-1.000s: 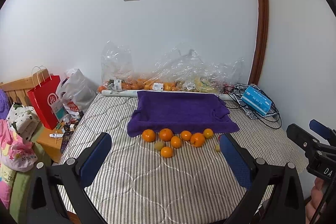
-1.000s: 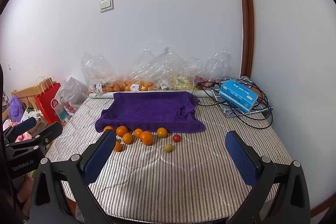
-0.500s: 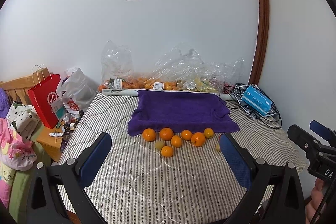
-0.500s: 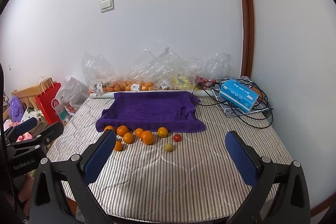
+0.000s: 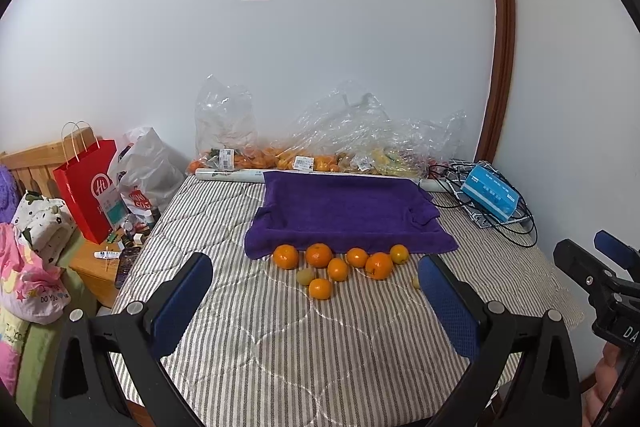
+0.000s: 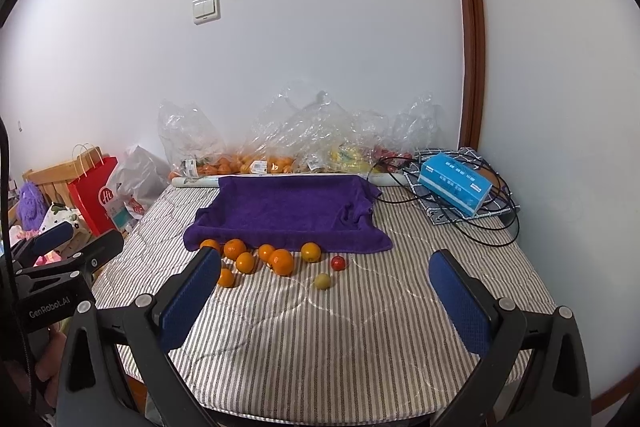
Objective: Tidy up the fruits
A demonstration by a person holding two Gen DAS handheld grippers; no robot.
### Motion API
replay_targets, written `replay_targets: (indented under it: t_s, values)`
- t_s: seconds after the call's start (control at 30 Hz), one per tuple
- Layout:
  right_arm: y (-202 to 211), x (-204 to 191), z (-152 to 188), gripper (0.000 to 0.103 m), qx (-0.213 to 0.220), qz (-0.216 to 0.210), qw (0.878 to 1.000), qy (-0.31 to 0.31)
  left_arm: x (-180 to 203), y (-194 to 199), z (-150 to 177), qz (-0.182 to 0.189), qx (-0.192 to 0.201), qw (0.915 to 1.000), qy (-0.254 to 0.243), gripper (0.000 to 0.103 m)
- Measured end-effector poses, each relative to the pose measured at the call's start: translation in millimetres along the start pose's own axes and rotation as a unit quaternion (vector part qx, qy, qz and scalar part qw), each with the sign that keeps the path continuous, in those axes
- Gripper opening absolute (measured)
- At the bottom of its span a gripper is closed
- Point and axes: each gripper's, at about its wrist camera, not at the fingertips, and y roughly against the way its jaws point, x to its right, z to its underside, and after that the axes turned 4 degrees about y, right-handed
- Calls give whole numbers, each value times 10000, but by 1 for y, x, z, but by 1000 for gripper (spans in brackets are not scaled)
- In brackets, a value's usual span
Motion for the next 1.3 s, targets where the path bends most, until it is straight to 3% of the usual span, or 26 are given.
replay_targets:
  t_s: [0.43, 0.63, 0.9, 1.07, 1.3]
  values:
    - [-6, 3, 2, 103, 1, 56, 10000, -17, -3, -9, -3, -71, 20, 10000, -37, 103]
    - [-29, 9, 5, 103, -219, 260, 9994, 3, -20, -44, 2, -209, -179, 9995, 137, 103]
    - [-94, 13, 28, 103, -620, 295, 9975, 144, -41, -104, 15, -414, -676, 9966, 218, 103]
    - [-144, 7, 51, 100, -956, -40, 9953, 128, -55, -141, 30, -547, -978, 9934, 239, 100]
    - [-203, -5, 72, 82, -1293, -89, 9910, 326, -73, -190, 45, -674, -1577, 9850, 210, 95]
